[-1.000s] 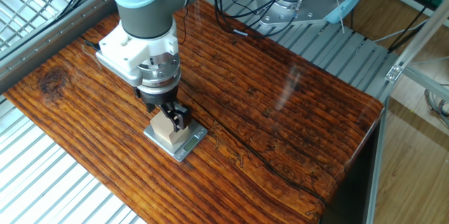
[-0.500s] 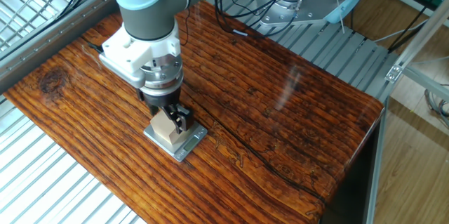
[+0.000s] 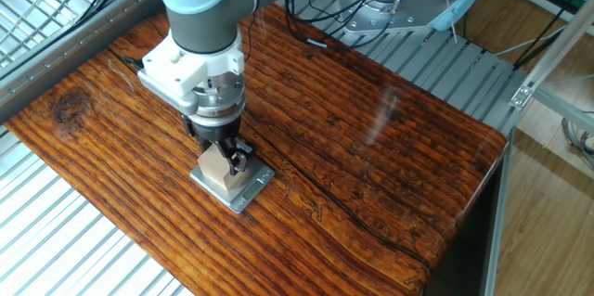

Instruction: Remove the object from the scale

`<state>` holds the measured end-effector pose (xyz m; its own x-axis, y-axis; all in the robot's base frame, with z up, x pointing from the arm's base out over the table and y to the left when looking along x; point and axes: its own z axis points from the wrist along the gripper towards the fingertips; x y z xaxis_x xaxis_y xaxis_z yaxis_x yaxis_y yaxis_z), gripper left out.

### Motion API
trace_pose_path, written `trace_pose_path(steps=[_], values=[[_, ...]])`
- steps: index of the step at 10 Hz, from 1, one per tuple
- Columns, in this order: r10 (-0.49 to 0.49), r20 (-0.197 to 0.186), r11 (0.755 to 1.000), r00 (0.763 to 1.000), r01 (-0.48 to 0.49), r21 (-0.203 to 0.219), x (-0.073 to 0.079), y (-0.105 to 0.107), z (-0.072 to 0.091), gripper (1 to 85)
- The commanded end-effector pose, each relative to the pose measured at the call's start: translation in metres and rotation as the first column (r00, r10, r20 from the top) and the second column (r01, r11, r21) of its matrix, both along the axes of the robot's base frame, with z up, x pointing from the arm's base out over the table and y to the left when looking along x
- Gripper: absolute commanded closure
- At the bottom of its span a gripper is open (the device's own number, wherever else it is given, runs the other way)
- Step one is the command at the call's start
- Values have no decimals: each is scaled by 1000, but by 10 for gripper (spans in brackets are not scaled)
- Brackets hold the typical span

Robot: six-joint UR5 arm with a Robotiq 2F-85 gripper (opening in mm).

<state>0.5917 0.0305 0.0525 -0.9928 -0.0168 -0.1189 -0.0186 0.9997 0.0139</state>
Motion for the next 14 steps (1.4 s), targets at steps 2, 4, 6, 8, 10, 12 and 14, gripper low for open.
trace_pose_path(steps=[2,4,6,8,10,12,14], values=[[-32,3,999,999,32,12,-3,2,10,520],[-56,-3,998,998,56,-10,-15,-2,24,560],[-72,-5,997,997,72,-15,-33,0,35,560],[-73,12,997,997,73,7,-49,7,36,553],[-85,0,996,996,85,1,-68,9,34,550],[-92,-99,996,991,91,-13,-95,7,33,557],[-107,-137,994,985,106,-12,-105,8,32,557]])
